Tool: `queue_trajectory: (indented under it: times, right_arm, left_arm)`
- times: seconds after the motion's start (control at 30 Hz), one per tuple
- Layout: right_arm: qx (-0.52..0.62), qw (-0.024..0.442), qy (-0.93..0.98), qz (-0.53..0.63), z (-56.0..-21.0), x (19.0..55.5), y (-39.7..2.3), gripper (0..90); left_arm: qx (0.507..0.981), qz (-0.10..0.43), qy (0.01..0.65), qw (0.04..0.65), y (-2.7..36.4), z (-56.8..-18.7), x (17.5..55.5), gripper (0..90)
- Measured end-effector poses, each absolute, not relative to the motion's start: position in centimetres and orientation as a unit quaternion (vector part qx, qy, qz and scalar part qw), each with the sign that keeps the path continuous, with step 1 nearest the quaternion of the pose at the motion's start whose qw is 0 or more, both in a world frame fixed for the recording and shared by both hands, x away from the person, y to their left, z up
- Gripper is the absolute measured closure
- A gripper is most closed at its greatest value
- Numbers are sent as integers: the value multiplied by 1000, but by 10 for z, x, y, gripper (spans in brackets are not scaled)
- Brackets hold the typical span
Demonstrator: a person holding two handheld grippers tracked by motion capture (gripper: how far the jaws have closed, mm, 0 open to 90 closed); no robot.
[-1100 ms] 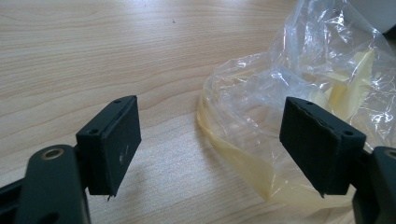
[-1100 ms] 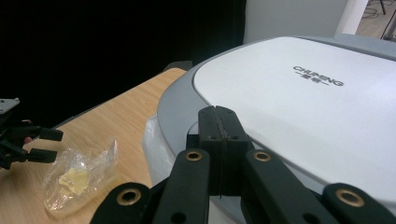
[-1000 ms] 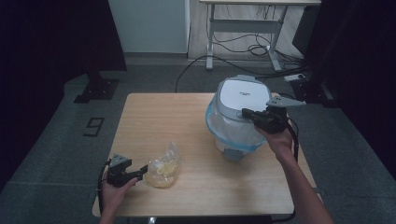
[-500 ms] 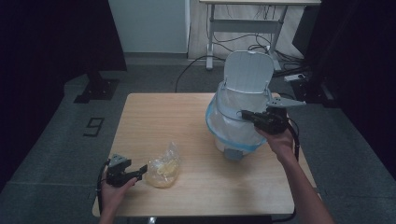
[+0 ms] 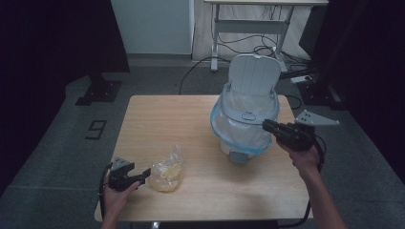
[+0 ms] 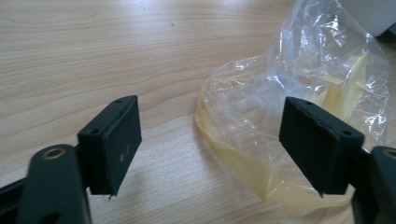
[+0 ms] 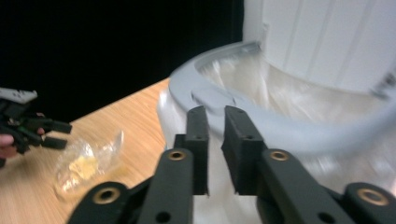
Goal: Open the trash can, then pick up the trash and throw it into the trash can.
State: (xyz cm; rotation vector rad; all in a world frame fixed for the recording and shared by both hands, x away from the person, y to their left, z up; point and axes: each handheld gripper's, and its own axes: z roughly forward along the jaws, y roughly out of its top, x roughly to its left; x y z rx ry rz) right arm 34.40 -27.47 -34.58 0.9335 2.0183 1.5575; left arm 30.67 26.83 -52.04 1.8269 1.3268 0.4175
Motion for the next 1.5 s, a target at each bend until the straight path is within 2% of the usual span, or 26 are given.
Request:
queue_trajectory:
  times: [0.07, 0.3, 0.37, 0.4, 0.53, 0.7, 0.93, 1.5]
  right_arm:
    - [342, 220, 726, 554, -355, 334, -284, 695]
    - [372, 235, 722, 534, -401, 315, -310, 549]
    - [393, 234, 716, 528, -427, 311, -320, 497]
    - [393, 234, 716, 528, -427, 311, -320, 497]
    - [427, 225, 710, 514, -462, 307, -330, 440]
    - [450, 222, 707, 499, -493, 305, -340, 404]
    - [474, 225, 711, 468, -514, 308, -348, 365]
    - [475, 227, 726, 443, -527, 306, -347, 365]
  left_arm:
    - [728, 167, 523, 412, 267, -520, 306, 225]
    - [727, 164, 526, 411, 269, -521, 307, 227]
    - [728, 163, 525, 410, 269, -522, 307, 225]
    - [728, 163, 525, 409, 268, -522, 307, 225]
    - [730, 164, 523, 409, 267, -522, 307, 222]
    - [732, 160, 519, 412, 266, -521, 307, 216]
    - [732, 159, 515, 417, 266, -520, 306, 195]
    - [733, 160, 507, 424, 262, -515, 304, 143]
